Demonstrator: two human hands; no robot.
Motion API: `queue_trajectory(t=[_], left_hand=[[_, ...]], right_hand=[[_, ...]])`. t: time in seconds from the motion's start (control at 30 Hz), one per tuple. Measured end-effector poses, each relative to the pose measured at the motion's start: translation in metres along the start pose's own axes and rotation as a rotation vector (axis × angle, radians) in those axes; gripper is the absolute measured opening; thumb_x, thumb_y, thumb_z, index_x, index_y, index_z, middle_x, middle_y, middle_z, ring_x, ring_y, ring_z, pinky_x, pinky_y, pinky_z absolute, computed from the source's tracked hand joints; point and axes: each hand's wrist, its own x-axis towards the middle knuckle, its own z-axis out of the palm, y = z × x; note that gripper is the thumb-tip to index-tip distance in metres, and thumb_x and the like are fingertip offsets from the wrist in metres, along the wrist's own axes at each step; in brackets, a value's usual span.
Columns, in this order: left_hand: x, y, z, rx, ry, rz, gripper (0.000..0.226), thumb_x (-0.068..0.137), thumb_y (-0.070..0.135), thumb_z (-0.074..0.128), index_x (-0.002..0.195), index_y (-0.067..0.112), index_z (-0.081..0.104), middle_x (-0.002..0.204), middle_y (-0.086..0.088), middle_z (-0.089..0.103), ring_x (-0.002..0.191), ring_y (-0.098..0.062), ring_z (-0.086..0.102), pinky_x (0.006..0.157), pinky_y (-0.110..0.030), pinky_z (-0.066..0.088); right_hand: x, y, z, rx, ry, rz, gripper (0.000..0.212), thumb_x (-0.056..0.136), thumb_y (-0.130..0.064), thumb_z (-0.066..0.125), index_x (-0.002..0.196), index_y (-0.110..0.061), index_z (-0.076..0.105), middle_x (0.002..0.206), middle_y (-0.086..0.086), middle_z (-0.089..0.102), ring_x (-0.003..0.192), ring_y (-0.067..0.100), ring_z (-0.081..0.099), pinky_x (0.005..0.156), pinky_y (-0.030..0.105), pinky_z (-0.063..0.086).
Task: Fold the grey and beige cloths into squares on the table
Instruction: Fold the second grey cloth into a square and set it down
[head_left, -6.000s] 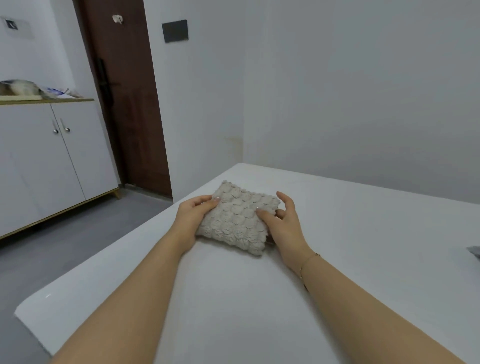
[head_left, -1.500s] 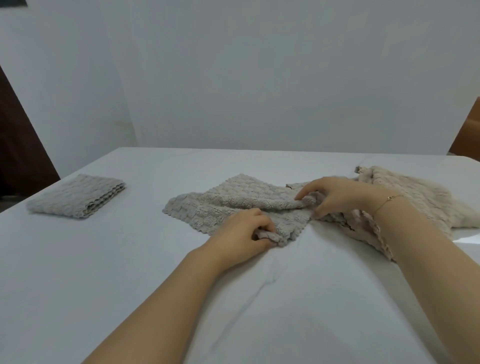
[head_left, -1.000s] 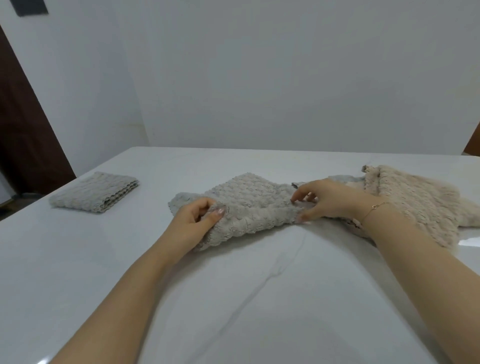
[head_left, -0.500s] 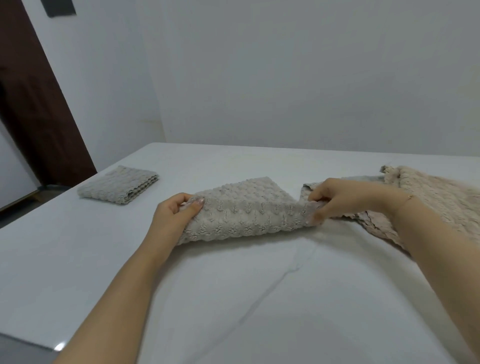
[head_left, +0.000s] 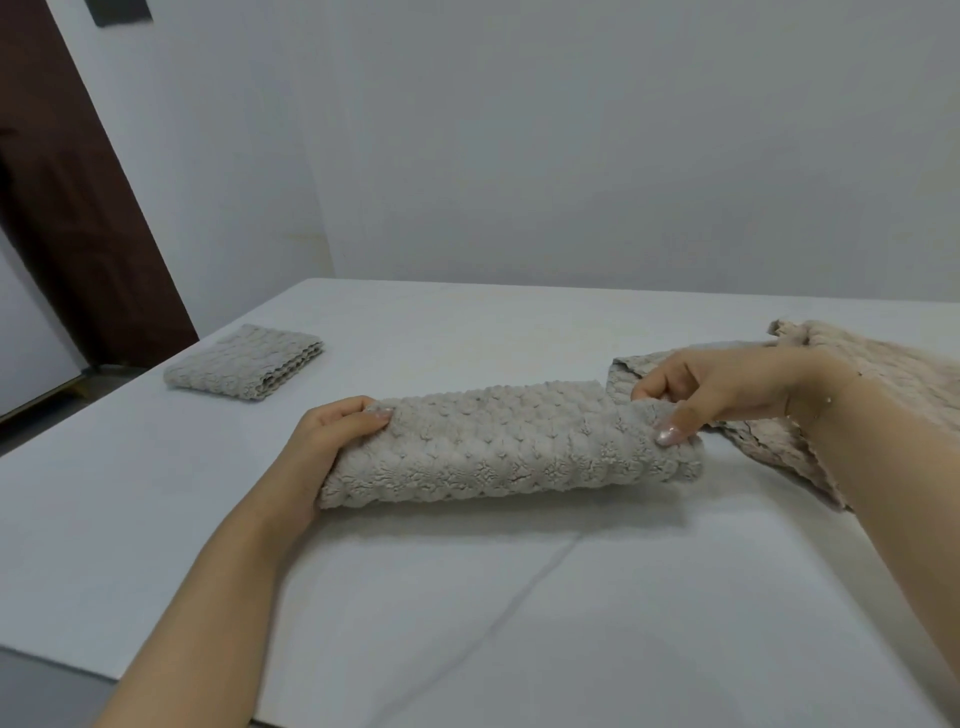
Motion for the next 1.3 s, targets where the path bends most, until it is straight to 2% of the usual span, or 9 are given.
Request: queue_trajectory(t=[0.13,0.2,0.37,0.5,0.6,0.97,1.07,1.2,1.3], left_hand=[[0.002,0.008,0.003,-0.125,0.048,-0.026,0.010,0.086,0.013,0.054,0.080,0.007,0.061,0.073,-0.010,0.065,0.064,-0.022,0.065,0.054,-0.023,0.051],[0.012,0.010,-0.001,0.011,0.116,-0.033,0.015,0.087,0.017,0.056,0.074,0.012,0.059,0.072,-0.013,0.058,0.064,-0.026,0.059,0.057,-0.027,0.047],[0.047,0.012,-0.007,0.346,0.209,-0.069,0.034,0.088,0.020,0.059,0.056,0.017,0.050,0.039,0.005,0.038,0.037,-0.017,0.036,0.039,-0.021,0.027],[0.054,-0.007,-0.006,0.470,0.254,-0.066,0.016,0.086,0.020,0.061,0.074,0.010,0.062,0.067,-0.002,0.062,0.064,-0.019,0.054,0.060,-0.029,0.041],[0.053,-0.014,-0.010,0.564,0.308,-0.016,0.005,0.086,0.019,0.062,0.084,0.014,0.063,0.077,-0.003,0.066,0.067,-0.018,0.055,0.060,-0.028,0.042],[0.049,-0.020,-0.017,0.682,0.285,0.023,0.019,0.077,0.036,0.075,0.090,0.024,0.066,0.085,0.009,0.066,0.082,-0.011,0.060,0.065,-0.021,0.041],[0.049,-0.021,-0.017,0.791,0.316,0.074,0.012,0.083,0.032,0.070,0.080,0.021,0.066,0.077,0.008,0.064,0.074,-0.011,0.056,0.061,-0.020,0.038],[0.051,-0.023,-0.016,0.833,0.398,0.109,0.028,0.088,0.038,0.062,0.078,0.011,0.062,0.072,-0.004,0.062,0.071,-0.020,0.054,0.061,-0.032,0.038],[0.053,-0.025,-0.014,0.842,0.434,0.110,0.030,0.086,0.042,0.063,0.073,0.016,0.060,0.064,0.001,0.057,0.062,-0.013,0.050,0.053,-0.028,0.032]], right_hand=[[0.014,-0.002,0.005,0.191,0.208,-0.060,0.018,0.076,-0.011,0.075,0.089,-0.003,0.067,0.087,0.011,0.069,0.078,0.017,0.067,0.069,0.022,0.056],[0.028,-0.002,0.010,0.189,0.398,-0.072,0.018,0.078,-0.014,0.072,0.092,-0.003,0.067,0.089,0.009,0.069,0.083,0.017,0.066,0.072,0.022,0.055],[0.059,0.012,0.030,0.134,0.701,0.024,0.024,0.075,-0.027,0.079,0.075,-0.008,0.065,0.054,-0.001,0.060,0.049,0.016,0.050,0.049,0.024,0.039],[0.074,0.028,0.038,0.132,0.856,0.020,0.026,0.080,-0.024,0.075,0.082,-0.003,0.061,0.058,0.007,0.055,0.040,0.013,0.045,0.038,0.022,0.034],[0.079,0.039,0.040,0.085,0.939,-0.010,0.035,0.081,-0.027,0.074,0.091,0.004,0.061,0.063,0.009,0.052,0.041,0.013,0.044,0.037,0.021,0.034],[0.089,0.056,0.039,-0.048,1.004,-0.071,0.045,0.085,-0.033,0.066,0.096,0.009,0.055,0.081,0.035,0.057,0.060,0.023,0.050,0.057,0.032,0.040],[0.089,0.055,0.038,-0.055,1.004,-0.064,0.046,0.084,-0.035,0.067,0.096,0.009,0.057,0.077,0.033,0.057,0.059,0.024,0.049,0.058,0.033,0.040],[0.088,0.054,0.036,-0.025,1.035,-0.072,0.051,0.083,-0.036,0.069,0.095,0.012,0.056,0.067,0.024,0.053,0.054,0.028,0.046,0.054,0.037,0.040],[0.088,0.054,0.036,-0.051,1.071,-0.085,0.051,0.083,-0.037,0.070,0.094,0.012,0.058,0.083,0.033,0.061,0.069,0.044,0.059,0.067,0.046,0.052]])
